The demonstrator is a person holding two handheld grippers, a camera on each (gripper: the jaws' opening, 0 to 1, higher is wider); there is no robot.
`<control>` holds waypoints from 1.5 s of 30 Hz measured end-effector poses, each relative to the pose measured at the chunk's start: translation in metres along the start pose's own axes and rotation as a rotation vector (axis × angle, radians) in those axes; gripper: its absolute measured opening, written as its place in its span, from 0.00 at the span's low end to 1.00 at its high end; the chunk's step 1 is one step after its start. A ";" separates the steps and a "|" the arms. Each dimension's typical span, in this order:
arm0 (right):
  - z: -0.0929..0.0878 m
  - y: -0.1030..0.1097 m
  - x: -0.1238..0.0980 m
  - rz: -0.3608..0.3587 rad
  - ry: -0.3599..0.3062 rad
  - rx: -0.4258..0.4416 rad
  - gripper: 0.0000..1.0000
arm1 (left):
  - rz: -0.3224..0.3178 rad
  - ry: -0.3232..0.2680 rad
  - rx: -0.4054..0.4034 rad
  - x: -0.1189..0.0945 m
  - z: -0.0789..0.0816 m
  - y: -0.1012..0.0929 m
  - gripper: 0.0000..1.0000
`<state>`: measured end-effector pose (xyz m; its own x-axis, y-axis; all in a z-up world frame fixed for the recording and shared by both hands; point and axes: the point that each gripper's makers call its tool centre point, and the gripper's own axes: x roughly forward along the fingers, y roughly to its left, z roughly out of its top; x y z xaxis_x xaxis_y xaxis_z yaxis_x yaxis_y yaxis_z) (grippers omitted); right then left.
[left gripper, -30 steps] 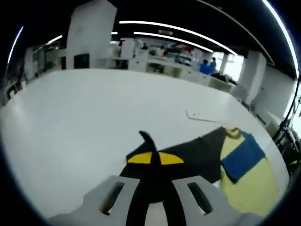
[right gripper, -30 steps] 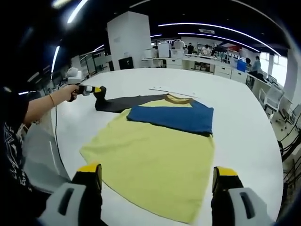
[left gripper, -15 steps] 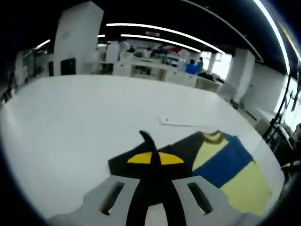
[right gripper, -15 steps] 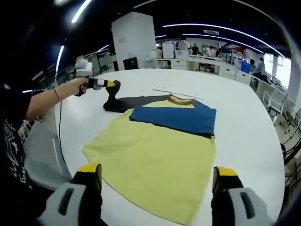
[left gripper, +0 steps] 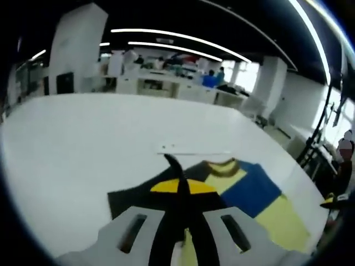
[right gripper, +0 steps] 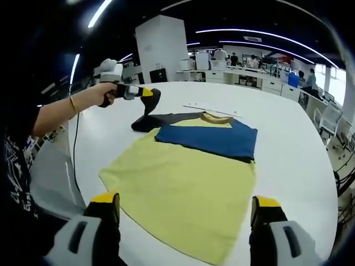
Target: Fold the garment on the visible template until the final outline fits inside the template.
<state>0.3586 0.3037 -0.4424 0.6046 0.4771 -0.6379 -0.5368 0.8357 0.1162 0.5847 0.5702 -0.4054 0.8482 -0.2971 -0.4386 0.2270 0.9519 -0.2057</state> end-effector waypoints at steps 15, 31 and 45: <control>-0.006 -0.003 0.000 0.013 0.001 0.005 0.99 | -0.099 -0.007 0.034 0.020 0.016 -0.063 0.00; -0.014 -0.005 0.001 0.012 0.011 0.026 0.99 | -0.216 0.014 0.066 0.038 0.016 -0.130 0.00; -0.019 -0.010 0.002 0.001 0.015 0.046 0.99 | -0.304 0.028 0.077 0.049 0.010 -0.178 0.00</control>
<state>0.3536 0.2912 -0.4591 0.5949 0.4742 -0.6490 -0.5094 0.8470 0.1519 0.5906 0.3868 -0.3812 0.7226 -0.5699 -0.3912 0.5048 0.8217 -0.2646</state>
